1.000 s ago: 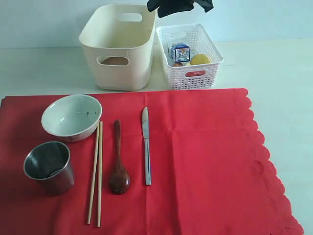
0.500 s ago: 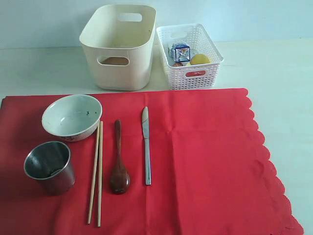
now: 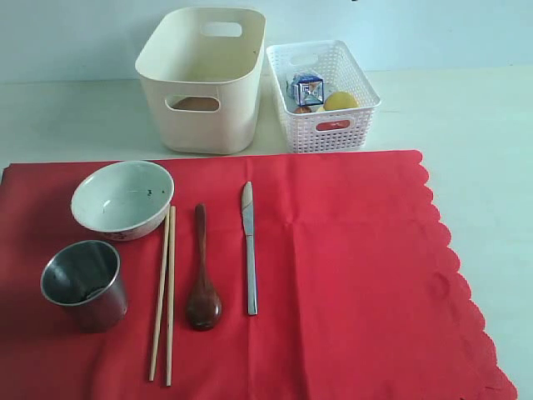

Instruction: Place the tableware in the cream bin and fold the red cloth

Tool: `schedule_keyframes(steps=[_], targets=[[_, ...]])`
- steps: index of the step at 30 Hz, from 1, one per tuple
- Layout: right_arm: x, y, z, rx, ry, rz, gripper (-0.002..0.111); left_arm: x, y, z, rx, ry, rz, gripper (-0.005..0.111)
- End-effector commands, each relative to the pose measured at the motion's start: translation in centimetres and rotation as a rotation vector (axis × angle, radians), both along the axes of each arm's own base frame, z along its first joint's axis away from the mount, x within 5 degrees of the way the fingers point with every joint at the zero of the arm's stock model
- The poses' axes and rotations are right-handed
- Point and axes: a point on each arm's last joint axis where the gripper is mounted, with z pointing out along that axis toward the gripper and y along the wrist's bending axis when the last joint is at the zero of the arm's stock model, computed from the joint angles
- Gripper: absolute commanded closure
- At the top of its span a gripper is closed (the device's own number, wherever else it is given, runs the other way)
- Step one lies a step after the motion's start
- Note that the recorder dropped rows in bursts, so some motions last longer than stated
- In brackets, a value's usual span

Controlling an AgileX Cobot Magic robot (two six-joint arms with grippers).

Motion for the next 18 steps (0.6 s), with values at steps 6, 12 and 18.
schedule_keyframes(steps=[6, 12, 18], targets=[[-4.0, -1.4, 0.1, -0.032, -0.081, 0.005, 0.076, 0.0, 0.0, 0.1, 0.011, -0.012, 0.0, 0.045], [-7.3, -2.5, 0.3, -0.033, -0.172, -0.011, 0.076, 0.0, 0.0, 0.1, 0.015, -0.012, -0.001, 0.045], [-10.5, -3.6, 0.9, -0.033, -0.238, -0.036, 0.076, 0.0, 0.0, 0.1, 0.012, -0.012, 0.0, 0.045]])
